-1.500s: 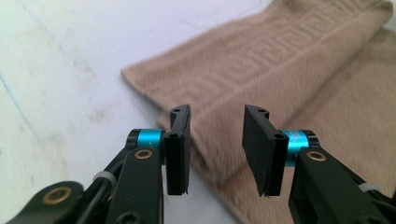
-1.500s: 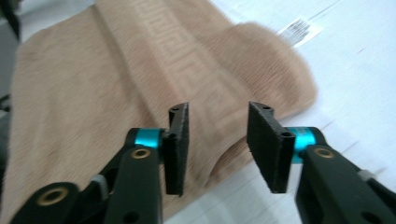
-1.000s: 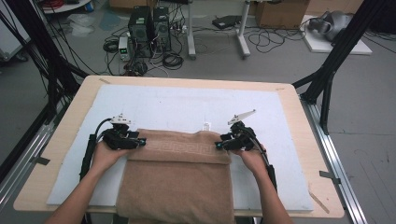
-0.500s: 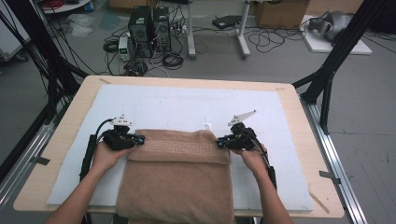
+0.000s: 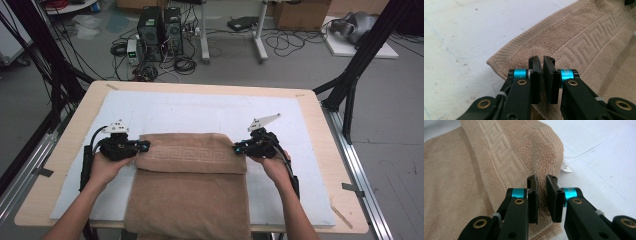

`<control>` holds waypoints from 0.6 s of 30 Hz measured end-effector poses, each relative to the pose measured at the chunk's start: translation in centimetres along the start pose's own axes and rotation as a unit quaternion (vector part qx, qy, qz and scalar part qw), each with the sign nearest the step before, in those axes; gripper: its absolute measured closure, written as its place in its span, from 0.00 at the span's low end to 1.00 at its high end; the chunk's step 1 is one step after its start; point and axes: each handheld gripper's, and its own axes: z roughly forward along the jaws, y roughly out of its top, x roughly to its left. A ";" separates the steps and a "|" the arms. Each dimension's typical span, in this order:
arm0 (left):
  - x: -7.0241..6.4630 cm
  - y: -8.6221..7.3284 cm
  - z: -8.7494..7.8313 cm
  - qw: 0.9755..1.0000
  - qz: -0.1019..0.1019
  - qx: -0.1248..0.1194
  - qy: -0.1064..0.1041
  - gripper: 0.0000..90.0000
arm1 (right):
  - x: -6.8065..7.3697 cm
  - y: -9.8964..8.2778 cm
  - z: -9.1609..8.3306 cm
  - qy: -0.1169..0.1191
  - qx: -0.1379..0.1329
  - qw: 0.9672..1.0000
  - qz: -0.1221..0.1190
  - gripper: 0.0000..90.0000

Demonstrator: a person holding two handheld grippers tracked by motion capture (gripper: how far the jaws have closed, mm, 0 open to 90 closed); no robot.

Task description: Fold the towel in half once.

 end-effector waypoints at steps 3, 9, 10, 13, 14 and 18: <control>-0.5 0.1 -0.7 1.000 0.009 -0.006 -0.002 0.94 | 0.4 -0.1 -0.5 0.001 -0.002 1.000 -0.007 0.90; -2.1 -0.1 -2.2 0.999 0.031 -0.020 -0.002 0.94 | 1.9 -0.4 -1.8 0.003 -0.013 1.000 -0.026 0.90; -2.4 -0.2 -2.5 0.999 0.034 -0.022 -0.003 0.94 | 2.3 -0.5 -2.1 0.004 -0.018 0.999 -0.028 0.90; -3.3 -0.8 -3.4 0.999 0.044 -0.026 -0.008 0.93 | 3.3 -0.8 -2.8 0.008 -0.022 0.999 -0.039 0.90; -3.7 -1.2 -3.7 0.999 0.045 -0.029 -0.011 0.93 | 3.6 -1.0 -3.1 0.011 -0.023 0.999 -0.042 0.90; -4.8 -3.2 -4.7 0.998 0.054 -0.026 -0.017 0.93 | 5.5 -2.2 -3.8 0.025 -0.029 0.997 -0.061 0.90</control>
